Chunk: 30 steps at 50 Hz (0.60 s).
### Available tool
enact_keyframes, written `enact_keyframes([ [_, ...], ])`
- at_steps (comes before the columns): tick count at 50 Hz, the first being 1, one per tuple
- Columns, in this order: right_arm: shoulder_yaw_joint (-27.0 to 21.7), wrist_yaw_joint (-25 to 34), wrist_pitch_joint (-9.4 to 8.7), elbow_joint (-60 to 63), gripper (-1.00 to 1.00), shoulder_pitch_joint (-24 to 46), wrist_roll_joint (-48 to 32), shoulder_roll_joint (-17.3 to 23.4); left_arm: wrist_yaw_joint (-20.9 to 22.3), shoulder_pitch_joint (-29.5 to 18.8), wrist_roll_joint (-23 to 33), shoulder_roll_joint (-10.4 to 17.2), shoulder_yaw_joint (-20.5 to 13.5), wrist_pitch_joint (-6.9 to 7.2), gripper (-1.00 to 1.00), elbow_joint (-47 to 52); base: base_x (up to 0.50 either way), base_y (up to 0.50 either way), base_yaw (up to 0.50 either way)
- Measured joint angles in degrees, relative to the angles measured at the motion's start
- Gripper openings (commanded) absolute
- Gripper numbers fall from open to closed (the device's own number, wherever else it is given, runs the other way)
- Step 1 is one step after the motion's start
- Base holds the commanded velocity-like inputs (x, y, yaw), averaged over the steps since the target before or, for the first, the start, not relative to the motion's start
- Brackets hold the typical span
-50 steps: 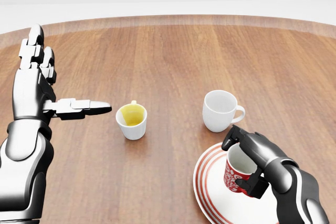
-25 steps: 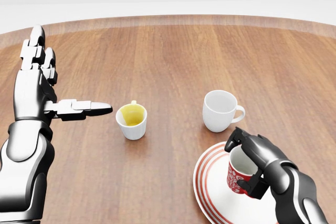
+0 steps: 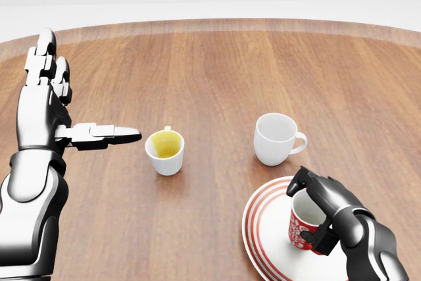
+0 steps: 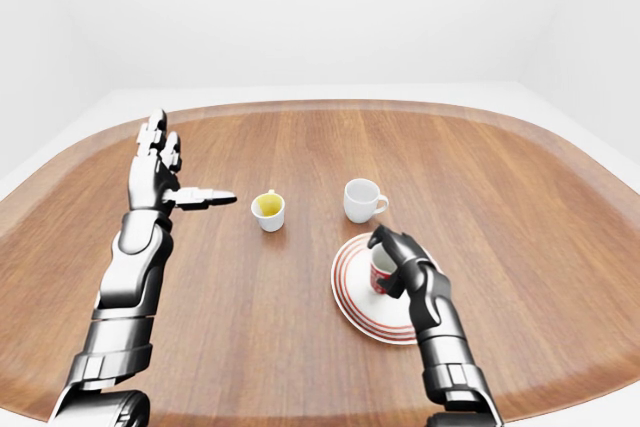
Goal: Pick up the red mug and put it on the plate
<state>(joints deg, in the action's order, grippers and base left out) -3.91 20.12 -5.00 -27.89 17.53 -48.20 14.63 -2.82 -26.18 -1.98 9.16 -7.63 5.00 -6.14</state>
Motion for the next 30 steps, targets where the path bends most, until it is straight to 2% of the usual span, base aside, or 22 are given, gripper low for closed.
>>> enact_keyframes([
  [30, -0.88, -2.26, 0.00, -4.73, -1.00, 1.98, 1.40, 1.75, 0.01, 0.82, -0.06, -0.20, 0.02, 0.00, 1.00, 1.27, 0.00, 0.00, 0.00],
])
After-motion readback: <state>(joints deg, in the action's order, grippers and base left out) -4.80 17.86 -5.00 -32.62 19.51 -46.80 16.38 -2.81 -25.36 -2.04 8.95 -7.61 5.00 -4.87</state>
